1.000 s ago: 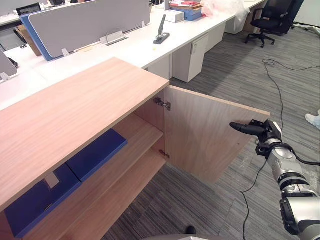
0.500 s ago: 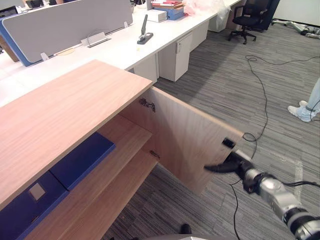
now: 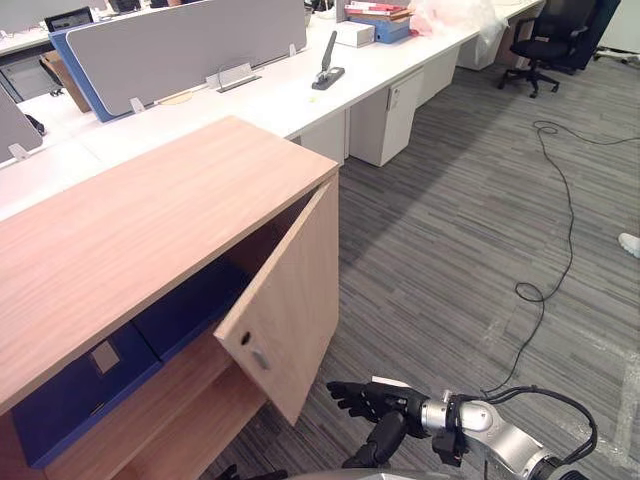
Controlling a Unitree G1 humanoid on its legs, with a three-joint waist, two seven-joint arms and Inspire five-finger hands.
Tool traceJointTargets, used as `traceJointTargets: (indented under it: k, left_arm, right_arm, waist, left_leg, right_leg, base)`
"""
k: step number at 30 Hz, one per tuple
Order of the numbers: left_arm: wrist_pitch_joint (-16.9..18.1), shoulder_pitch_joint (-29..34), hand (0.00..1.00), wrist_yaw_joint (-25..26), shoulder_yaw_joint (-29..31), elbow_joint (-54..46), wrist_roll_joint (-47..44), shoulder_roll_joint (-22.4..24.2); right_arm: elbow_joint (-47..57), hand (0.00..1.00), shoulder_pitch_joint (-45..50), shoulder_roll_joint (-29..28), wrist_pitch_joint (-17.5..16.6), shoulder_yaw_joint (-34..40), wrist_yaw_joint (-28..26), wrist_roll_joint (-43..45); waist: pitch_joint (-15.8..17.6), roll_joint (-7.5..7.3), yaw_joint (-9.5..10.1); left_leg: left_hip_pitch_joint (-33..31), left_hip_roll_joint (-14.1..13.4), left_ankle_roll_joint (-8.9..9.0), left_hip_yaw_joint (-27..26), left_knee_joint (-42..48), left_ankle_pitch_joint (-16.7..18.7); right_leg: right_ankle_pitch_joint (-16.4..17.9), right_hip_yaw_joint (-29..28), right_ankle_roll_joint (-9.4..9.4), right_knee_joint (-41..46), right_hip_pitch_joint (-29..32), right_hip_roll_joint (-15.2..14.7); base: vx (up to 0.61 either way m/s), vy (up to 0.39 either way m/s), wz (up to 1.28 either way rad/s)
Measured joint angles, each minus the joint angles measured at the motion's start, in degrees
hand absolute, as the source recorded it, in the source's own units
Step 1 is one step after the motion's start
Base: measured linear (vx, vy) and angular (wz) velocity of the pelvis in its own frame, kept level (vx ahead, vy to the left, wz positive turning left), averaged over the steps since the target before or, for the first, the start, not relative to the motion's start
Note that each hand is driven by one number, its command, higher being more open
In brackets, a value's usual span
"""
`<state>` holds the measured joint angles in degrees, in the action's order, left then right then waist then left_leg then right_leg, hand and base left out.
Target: Walk over to the cabinet, pick up the folder, carry it to the office cabinet, place the folder inside the office cabinet, then close the office cabinet door
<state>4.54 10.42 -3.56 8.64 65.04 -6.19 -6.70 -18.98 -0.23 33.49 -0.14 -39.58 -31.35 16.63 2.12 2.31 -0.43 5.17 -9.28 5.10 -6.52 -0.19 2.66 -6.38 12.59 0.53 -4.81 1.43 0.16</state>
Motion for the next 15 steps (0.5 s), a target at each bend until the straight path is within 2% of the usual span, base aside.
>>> traceJointTargets:
  k: [3, 7, 10, 12, 13, 15]
  left_arm:
    - [0.0, -0.1, 1.0, -0.5, -1.5, 0.0, 0.0, -0.9]
    - [0.0, -0.1, 1.0, -0.7, -2.9, -0.1, -1.4, -1.0]
    - [0.0, -0.1, 1.0, -0.7, -3.5, -0.1, -3.4, -0.9]
    - [0.0, -0.1, 1.0, -0.6, -3.7, -0.1, -4.5, 0.0]
    - [0.0, -0.2, 1.0, -0.5, -3.8, -0.1, -4.6, 0.7]
    - [-0.1, -0.4, 1.0, 0.2, -3.8, -0.1, -5.2, 1.6]
  right_arm:
    - [-2.0, 1.0, 0.0, -1.4, 0.0, 0.1, -0.2, -2.6]
    - [-5.9, 1.0, 0.0, -4.3, -0.6, 0.5, 0.2, -5.9]
    - [-14.6, 1.0, 0.0, -10.0, -1.1, 5.3, 2.1, -9.9]
    - [-26.7, 1.0, -0.4, -16.1, -1.7, 15.2, 6.8, -10.3]
    - [-33.0, 1.0, -1.1, -18.5, -1.8, 20.8, 9.3, -9.6]
    - [-44.3, 1.0, -2.1, -21.2, -1.0, 29.1, 16.4, -4.6]
  waist:
    - [-0.4, -0.63, 0.04]
    - [-0.4, -0.46, 0.22]
    - [-0.4, 0.19, 0.42]
    - [-0.6, 1.52, 0.46]
    - [-0.1, 2.33, 0.38]
    - [0.3, 3.13, 0.45]
  left_leg:
    - [0.0, 0.3, -0.3, 0.0, 0.0, 0.3]
    - [0.0, 0.5, -0.37, 0.1, 0.1, 0.4]
    - [0.0, 0.5, -0.19, 1.0, 0.5, 0.7]
    - [-0.2, 0.9, -0.41, 2.8, 0.8, 1.1]
    - [-0.2, 1.3, -0.87, 4.1, 1.5, 1.4]
    - [-0.1, 3.1, -1.69, 7.4, 3.3, 2.3]
  right_leg:
    - [-0.2, -0.1, -0.13, 0.0, 0.0, -0.3]
    - [-0.3, -0.1, -0.27, 0.0, -0.1, -0.5]
    - [-0.2, 0.6, -0.37, 0.0, -0.5, -0.7]
    - [0.8, 2.3, -1.06, 1.3, -0.7, -1.7]
    - [2.6, 3.5, -1.56, 4.3, -0.4, -2.7]
    - [8.5, 6.1, -2.75, 14.5, 1.1, -6.5]
  base:
    - [0.02, 0.074, 0.0]
    - [0.0, 0.041, 0.01]
    - [-0.02, 0.026, 0.12]
    - [-0.03, 0.066, 0.39]
    - [-0.04, 0.118, 0.65]
    - [-0.05, 0.129, 1.05]
